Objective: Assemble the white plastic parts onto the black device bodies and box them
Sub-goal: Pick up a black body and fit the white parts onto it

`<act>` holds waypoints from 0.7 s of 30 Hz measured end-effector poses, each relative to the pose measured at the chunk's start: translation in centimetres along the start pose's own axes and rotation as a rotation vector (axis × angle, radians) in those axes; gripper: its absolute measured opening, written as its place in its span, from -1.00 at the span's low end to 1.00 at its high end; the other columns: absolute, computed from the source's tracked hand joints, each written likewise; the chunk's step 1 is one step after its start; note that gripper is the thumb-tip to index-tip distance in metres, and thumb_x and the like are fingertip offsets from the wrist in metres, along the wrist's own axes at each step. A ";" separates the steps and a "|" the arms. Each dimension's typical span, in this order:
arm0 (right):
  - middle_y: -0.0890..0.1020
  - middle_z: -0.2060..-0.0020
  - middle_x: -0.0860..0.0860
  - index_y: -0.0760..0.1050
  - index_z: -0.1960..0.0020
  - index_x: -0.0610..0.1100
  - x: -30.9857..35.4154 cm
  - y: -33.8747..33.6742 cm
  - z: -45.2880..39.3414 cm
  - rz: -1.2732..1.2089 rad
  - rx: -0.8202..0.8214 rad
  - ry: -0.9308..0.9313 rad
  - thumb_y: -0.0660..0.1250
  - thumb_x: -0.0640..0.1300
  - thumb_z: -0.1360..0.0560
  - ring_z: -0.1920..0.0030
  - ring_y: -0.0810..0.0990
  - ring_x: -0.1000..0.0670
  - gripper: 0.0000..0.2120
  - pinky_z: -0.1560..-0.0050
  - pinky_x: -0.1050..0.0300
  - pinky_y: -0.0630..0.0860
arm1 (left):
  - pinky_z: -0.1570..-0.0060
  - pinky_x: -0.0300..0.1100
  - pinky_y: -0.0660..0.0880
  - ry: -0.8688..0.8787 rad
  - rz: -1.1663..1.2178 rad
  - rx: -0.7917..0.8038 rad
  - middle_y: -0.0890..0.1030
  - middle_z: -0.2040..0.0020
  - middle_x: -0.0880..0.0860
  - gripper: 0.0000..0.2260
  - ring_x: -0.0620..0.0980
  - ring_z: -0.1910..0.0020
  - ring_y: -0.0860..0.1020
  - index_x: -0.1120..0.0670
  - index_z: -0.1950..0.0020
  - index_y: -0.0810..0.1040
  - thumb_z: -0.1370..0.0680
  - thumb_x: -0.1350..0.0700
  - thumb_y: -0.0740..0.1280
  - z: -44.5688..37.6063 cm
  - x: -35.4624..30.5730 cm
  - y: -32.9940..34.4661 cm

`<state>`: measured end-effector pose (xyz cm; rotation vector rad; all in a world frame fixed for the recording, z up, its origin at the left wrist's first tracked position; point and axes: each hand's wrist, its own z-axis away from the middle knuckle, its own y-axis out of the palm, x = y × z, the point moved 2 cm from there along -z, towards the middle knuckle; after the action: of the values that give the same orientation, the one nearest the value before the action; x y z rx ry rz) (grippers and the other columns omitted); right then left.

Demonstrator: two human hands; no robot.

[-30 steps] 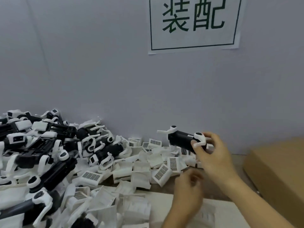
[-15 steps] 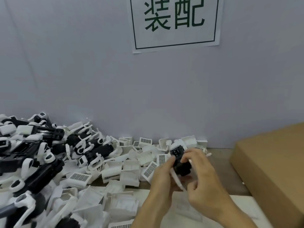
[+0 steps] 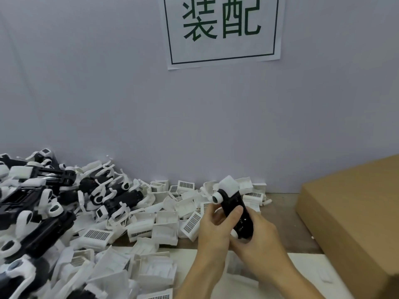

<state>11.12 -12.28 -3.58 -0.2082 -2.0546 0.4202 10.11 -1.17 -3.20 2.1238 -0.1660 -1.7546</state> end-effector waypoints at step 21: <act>0.69 -0.01 0.18 0.39 -0.33 0.14 -0.2 -1.1 -0.1 -0.473 0.009 0.247 0.60 -0.04 -0.37 -0.06 0.65 0.21 -0.38 0.06 0.34 0.58 | 0.03 -0.16 0.56 0.423 -0.920 0.004 0.66 0.05 -0.21 -0.73 -0.19 0.04 0.59 -0.11 -0.10 0.56 -0.47 0.17 0.41 0.5 0.6 -0.4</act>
<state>11.34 -13.35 -3.25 0.2214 -1.7842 0.1028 9.72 -1.13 -3.95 2.7301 1.0691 -1.5988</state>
